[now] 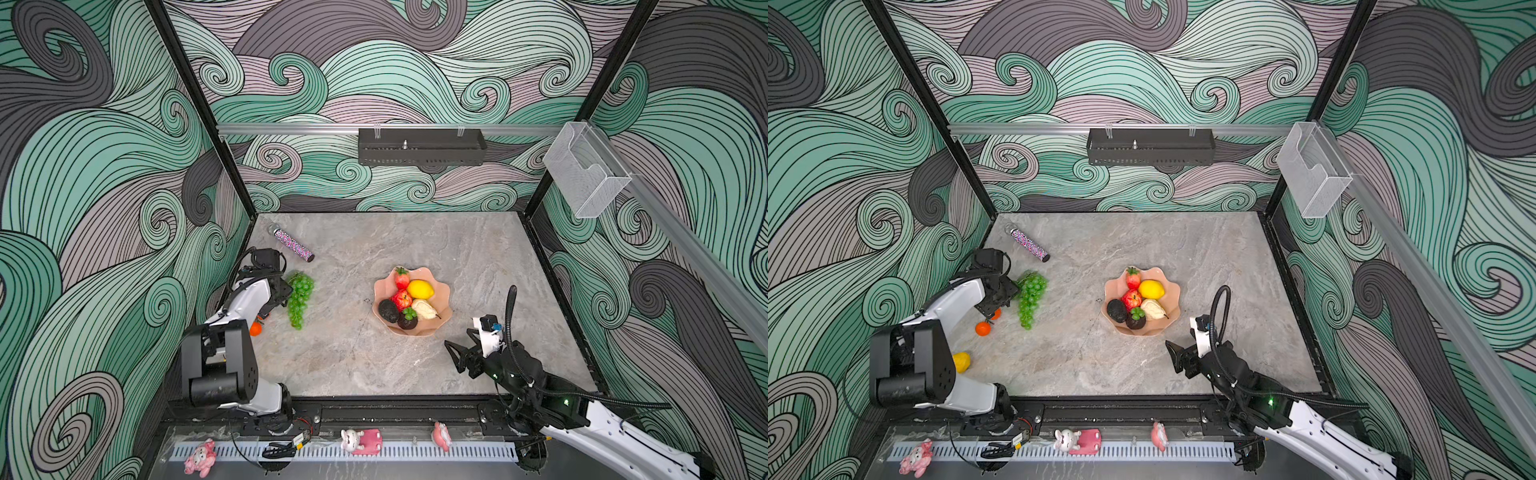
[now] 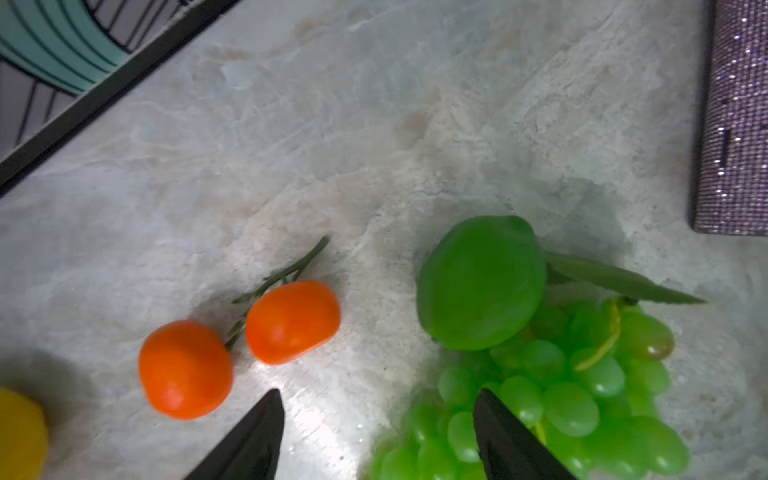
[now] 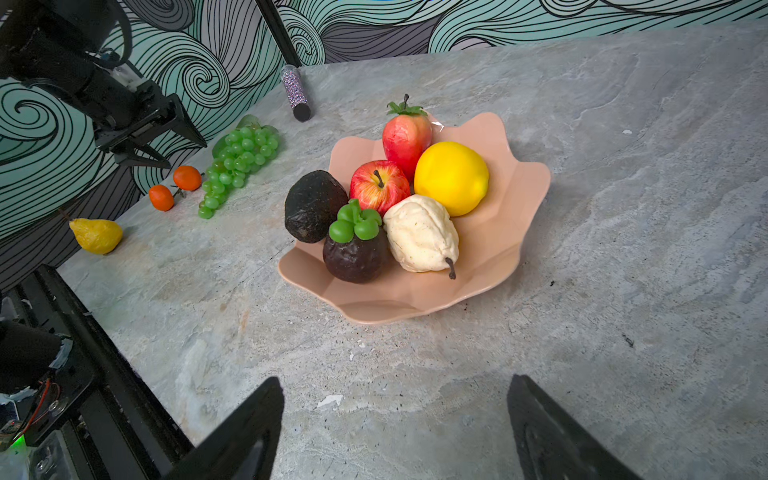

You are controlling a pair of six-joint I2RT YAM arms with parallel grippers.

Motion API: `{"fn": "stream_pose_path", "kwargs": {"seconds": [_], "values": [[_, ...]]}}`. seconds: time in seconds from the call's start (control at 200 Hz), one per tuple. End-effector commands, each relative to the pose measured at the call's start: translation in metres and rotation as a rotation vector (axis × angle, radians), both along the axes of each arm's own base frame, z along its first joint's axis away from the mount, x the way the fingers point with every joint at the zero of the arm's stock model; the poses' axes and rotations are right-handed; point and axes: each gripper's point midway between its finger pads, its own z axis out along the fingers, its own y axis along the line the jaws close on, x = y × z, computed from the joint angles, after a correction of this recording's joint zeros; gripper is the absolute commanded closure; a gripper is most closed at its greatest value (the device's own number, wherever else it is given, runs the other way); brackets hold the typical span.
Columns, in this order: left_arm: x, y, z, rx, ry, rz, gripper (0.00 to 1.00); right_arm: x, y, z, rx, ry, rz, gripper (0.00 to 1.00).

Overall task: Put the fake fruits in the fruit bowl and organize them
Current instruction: 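Lower the left gripper onto the green lime and grasp it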

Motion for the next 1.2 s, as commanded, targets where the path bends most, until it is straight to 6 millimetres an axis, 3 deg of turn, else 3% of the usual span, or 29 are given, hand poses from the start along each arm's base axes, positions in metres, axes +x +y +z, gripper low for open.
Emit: {"fn": "stream_pose_path", "kwargs": {"seconds": [0.0,0.445,0.781,1.196], "values": [[0.018,-0.01,0.004,-0.054,-0.02,-0.068,0.26,0.002,-0.003,-0.003,-0.005,0.008,-0.023,0.15],[0.036,-0.004,-0.012,-0.079,0.033,-0.078,0.3,0.002,-0.001,-0.005,-0.003,0.001,-0.013,0.16],[0.047,0.003,-0.022,-0.062,0.086,-0.064,0.27,0.001,0.0,-0.01,-0.011,0.008,-0.005,0.16],[0.031,0.021,-0.033,0.0,0.207,0.005,0.3,0.005,0.001,-0.004,0.01,-0.011,-0.019,0.16]]}}
